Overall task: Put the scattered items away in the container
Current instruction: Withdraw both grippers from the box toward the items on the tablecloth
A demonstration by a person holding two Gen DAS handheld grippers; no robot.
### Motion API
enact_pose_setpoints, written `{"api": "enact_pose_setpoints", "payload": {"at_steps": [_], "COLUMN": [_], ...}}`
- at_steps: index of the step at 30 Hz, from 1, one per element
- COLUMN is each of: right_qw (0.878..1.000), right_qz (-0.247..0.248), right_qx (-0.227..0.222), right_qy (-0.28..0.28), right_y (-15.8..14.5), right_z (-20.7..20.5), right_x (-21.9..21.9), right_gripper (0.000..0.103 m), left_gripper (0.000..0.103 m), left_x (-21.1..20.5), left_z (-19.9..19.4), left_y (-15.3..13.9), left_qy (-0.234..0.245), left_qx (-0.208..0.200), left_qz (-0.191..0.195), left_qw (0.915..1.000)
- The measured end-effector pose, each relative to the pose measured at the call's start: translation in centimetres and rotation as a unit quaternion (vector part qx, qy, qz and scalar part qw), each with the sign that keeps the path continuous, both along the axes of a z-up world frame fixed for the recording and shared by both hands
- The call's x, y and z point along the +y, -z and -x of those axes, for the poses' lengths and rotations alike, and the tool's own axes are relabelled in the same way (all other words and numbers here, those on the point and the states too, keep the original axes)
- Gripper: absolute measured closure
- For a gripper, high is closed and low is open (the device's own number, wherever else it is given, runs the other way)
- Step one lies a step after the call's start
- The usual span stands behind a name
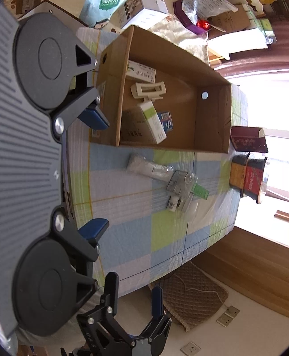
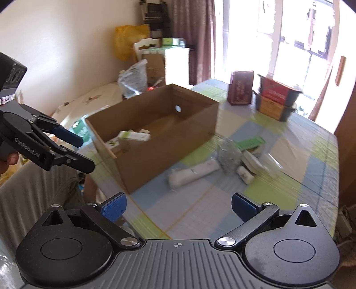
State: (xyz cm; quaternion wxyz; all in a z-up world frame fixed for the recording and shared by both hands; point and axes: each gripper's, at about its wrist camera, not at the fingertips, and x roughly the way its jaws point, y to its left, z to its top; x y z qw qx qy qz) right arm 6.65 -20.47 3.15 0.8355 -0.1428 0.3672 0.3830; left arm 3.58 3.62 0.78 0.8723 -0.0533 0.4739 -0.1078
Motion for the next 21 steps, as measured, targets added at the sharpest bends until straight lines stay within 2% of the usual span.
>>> {"api": "enact_pose_setpoints", "payload": {"at_steps": [6,10,15,21], "right_qw": [0.999,0.995,0.989,0.978], "right_qz": [0.014,0.024,0.025,0.016], "right_qx": [0.007,0.015,0.029,0.051], "right_qy": [0.043,0.091,0.145,0.202], "right_y": [0.8,1.7,2.8,4.5], "right_z": [-1.2,-2.6,-4.5,-7.3], "right_x": [-1.9,-3.2,-5.0,-6.9], "right_gripper": [0.0,0.0,0.0,0.0], "left_gripper": [0.019,0.019,0.019,0.022], "left_x": [-1.5,-2.8,-4.3,-6.4], "left_z": [-1.3,-2.5,-4.6,-8.0], "left_y": [0.9,1.7,3.0,4.5], "left_qy": [0.019,0.035,0.049,0.069], "left_qx": [0.007,0.007,0.012,0.021], "left_qz": [0.006,0.007,0.009,-0.009], "left_qw": [0.9998,0.9993,0.9987,0.9974]}}
